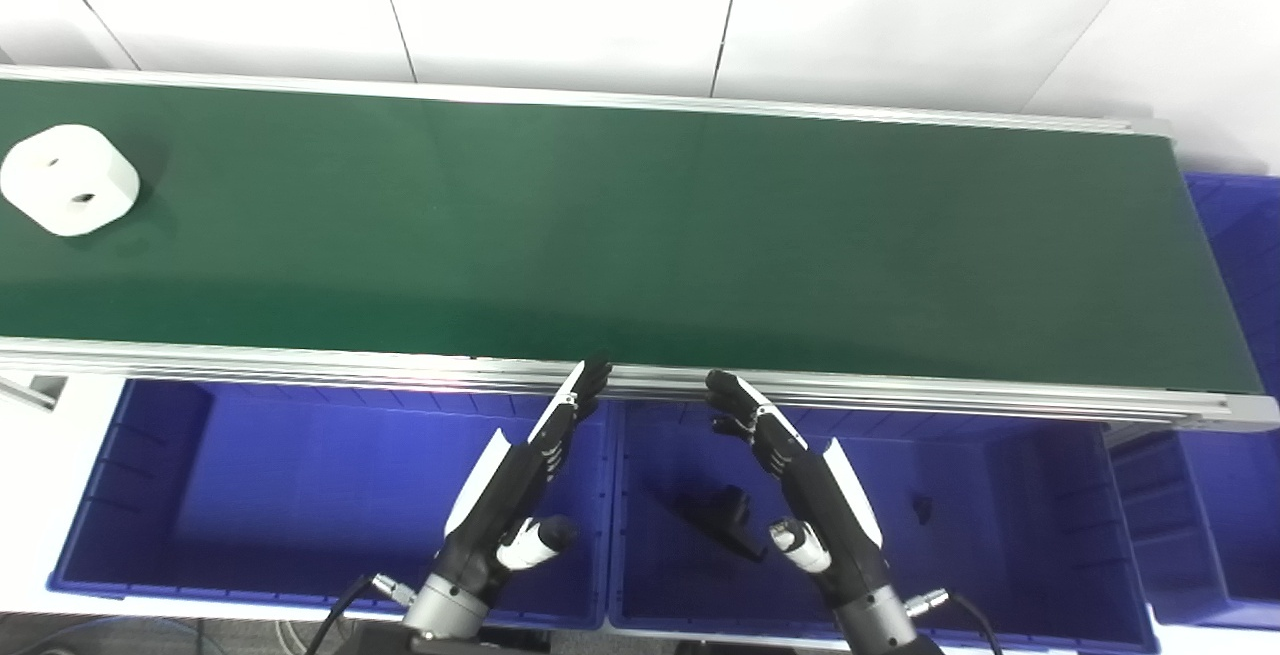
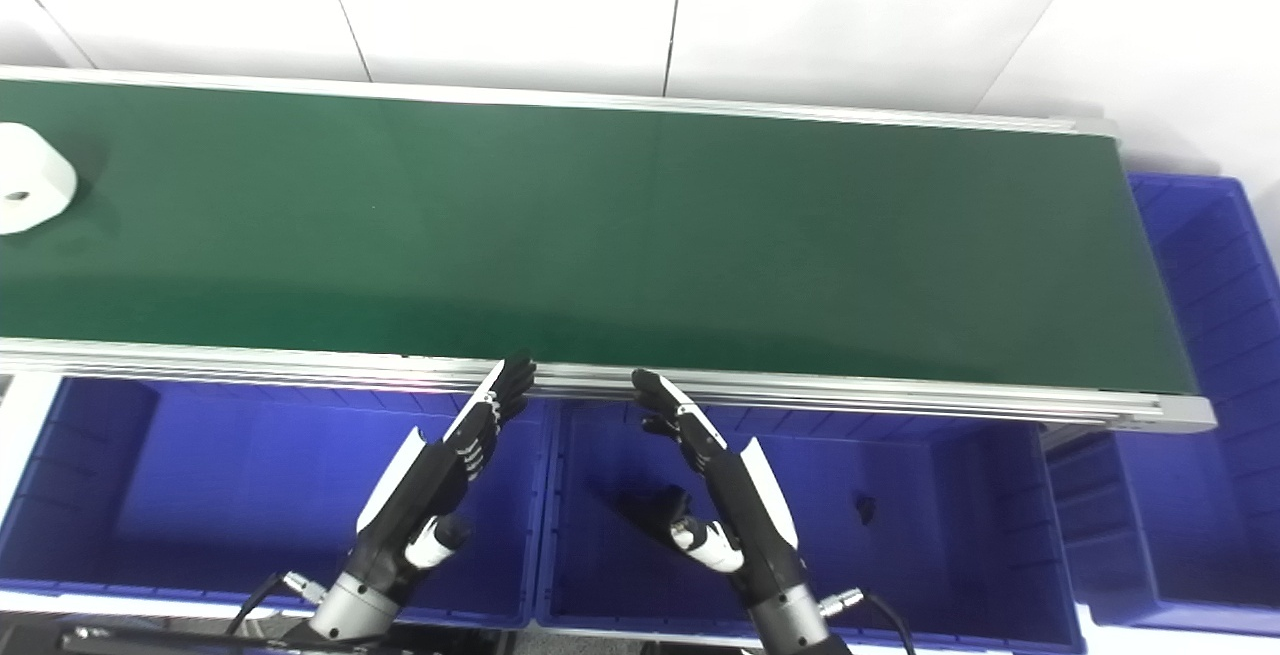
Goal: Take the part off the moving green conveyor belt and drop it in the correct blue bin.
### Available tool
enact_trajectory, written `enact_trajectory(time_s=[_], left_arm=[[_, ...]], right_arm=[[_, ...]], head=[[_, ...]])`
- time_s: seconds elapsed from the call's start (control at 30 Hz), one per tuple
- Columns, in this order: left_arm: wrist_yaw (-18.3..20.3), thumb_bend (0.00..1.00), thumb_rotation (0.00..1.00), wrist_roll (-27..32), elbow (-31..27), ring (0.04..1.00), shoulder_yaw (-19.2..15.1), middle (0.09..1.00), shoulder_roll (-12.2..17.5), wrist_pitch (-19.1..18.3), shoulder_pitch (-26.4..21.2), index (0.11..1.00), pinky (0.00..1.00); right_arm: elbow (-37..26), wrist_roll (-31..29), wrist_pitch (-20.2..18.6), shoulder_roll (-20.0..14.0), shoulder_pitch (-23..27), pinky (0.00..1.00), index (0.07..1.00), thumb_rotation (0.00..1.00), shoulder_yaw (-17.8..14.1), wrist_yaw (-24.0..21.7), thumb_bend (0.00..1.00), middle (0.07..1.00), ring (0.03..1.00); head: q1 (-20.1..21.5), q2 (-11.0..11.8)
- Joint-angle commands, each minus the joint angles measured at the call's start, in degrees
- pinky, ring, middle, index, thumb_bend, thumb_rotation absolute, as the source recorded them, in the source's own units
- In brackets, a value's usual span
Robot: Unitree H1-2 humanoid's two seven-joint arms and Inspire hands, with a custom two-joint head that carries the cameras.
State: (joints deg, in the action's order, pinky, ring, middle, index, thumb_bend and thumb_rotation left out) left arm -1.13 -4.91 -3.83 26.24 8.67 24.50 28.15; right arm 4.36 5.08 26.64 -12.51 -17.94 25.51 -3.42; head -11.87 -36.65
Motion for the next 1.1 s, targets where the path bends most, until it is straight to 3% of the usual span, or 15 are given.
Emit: enact_trajectory(time_s=[0.0,0.87,1.07], left_arm=[[0.82,0.94,0.94,0.51,-0.79,1.000,-0.25,1.000,-0.41,2.41,0.19,1.000,1.00],[2.41,0.96,0.95,-0.37,-1.03,1.000,-1.74,1.000,-1.38,2.40,0.86,1.000,1.00],[2.76,0.97,0.93,-0.16,-1.27,1.000,-2.01,1.000,-1.55,2.39,1.05,0.995,1.00]], right_arm=[[-0.99,-0.28,0.29,-0.13,0.29,0.83,0.907,1.00,0.23,0.67,1.00,0.913,0.896],[-1.33,0.04,0.29,-0.65,0.30,0.84,0.910,1.00,1.01,1.86,1.00,0.913,0.896],[-1.97,-1.42,0.29,-0.54,0.16,0.90,0.937,1.00,1.03,0.94,1.00,0.960,0.951]], head=[[0.04,0.04],[0.16,0.06],[0.07,0.00]])
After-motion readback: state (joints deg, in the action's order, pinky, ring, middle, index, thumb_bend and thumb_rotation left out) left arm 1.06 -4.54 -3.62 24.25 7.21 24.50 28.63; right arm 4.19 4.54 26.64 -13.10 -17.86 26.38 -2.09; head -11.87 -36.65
